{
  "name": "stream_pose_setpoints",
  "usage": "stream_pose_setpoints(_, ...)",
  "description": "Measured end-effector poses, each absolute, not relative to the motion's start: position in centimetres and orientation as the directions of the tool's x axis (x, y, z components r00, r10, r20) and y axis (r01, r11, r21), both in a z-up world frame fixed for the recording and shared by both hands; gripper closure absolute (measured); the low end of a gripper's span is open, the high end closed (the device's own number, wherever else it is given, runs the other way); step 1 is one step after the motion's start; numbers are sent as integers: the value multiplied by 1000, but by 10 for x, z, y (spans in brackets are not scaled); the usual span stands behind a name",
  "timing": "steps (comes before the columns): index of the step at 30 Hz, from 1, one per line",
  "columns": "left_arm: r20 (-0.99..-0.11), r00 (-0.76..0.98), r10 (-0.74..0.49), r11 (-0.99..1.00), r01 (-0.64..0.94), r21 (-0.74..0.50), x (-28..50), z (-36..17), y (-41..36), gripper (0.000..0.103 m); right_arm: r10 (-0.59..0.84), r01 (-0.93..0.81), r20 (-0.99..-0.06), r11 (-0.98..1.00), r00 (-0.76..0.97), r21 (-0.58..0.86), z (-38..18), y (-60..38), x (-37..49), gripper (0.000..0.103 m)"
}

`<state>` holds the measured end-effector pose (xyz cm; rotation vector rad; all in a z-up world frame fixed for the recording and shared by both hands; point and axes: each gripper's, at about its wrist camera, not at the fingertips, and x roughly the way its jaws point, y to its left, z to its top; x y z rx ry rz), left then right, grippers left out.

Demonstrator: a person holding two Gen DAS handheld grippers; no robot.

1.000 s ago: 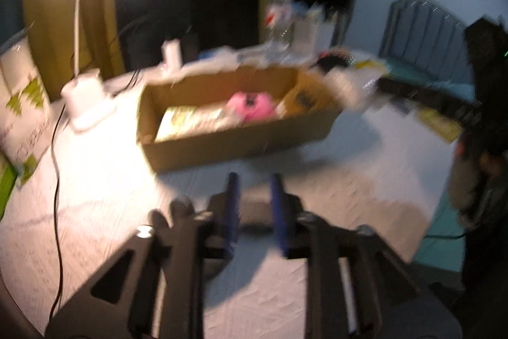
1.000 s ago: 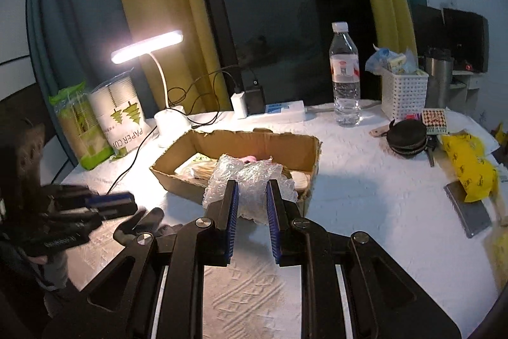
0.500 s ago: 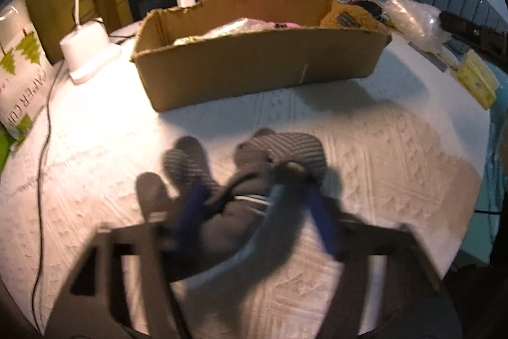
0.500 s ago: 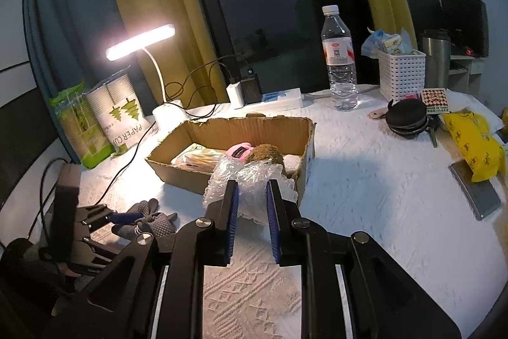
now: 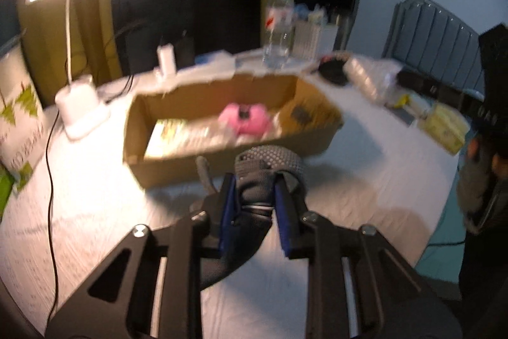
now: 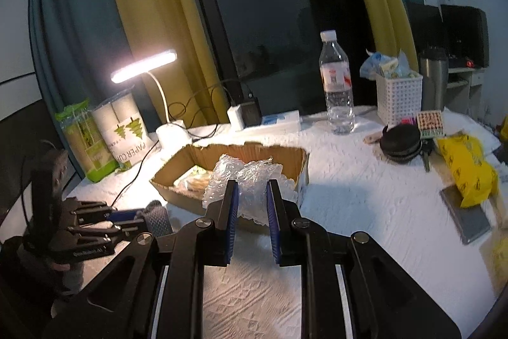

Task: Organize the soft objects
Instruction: 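Lower the glove and bubble-wrap bag into the box and open both tools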

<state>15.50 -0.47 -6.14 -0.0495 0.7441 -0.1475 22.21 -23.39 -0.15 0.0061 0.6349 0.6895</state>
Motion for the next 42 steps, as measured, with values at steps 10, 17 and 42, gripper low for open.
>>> stream_pose_setpoints(10, -618, 770, -161, 987, 127, -99, 207, -29, -19, 78, 604, -585, -521, 779, 603, 225, 8, -254, 249, 84)
stream_pose_setpoints(17, -632, 756, -171, 985, 141, -98, 266, -44, -21, 77, 610, -582, -537, 774, 583, 248, -3, -261, 275, 84)
stream_pose_setpoints(42, -600, 786, -150, 982, 49, -180, 243, -49, 40, 28, 607, -608, -586, 760, 537, 229, -11, -190, 301, 84)
